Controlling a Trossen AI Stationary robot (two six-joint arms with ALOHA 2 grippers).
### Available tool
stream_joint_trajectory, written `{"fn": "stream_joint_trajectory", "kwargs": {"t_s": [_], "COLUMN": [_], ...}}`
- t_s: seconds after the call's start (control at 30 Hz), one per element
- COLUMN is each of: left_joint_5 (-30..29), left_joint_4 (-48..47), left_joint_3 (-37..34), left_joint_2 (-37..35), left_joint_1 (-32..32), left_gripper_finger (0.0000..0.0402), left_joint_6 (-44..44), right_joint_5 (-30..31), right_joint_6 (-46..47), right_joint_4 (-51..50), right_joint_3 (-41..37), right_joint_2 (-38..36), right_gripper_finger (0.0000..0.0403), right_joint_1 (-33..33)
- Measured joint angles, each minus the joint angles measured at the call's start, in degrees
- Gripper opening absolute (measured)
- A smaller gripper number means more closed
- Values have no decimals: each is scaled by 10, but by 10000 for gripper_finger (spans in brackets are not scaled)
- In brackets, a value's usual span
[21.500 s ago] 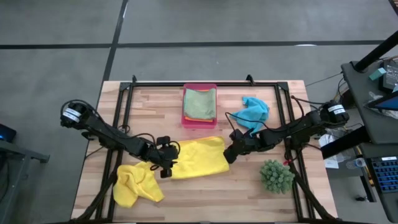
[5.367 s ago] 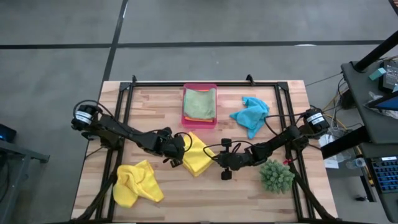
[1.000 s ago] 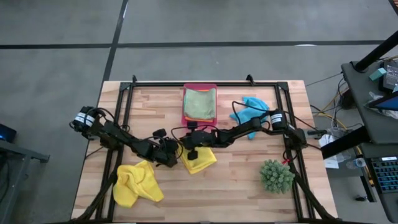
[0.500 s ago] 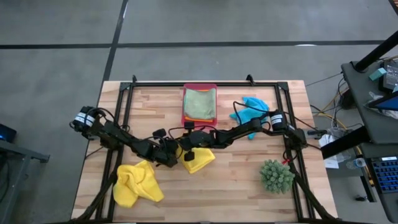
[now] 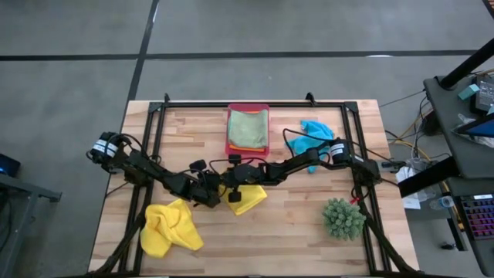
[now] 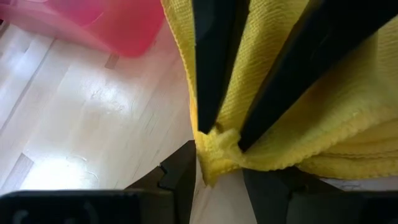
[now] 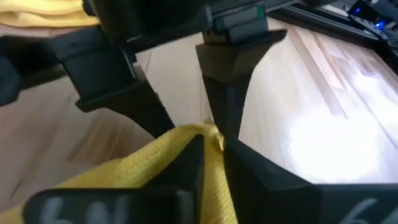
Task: Fold microfiber towels
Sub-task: Fold the top yellow towel
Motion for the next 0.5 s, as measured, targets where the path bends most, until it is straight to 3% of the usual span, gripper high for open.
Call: {"fn": "stream_joint_trajectory", "kwargs": {"t_s": [0.27,0.5], "left_joint_5": [14,30], "left_joint_4": [-11,-67], "left_joint_3": [0,8], "left_joint_2": [-10,-47], "left_joint_1": [0,0], "left_gripper_finger": [113,113], "left_joint_6": [0,-2], "right_joint_5": [14,15], "right_joint_6": [19,25], "right_joint_4": [-7,-55], "right_joint_3": [0,0], "right_joint_2": [-7,-35], "right_gripper_finger": [131,160], "right_joint_1": [-2,-2]}}
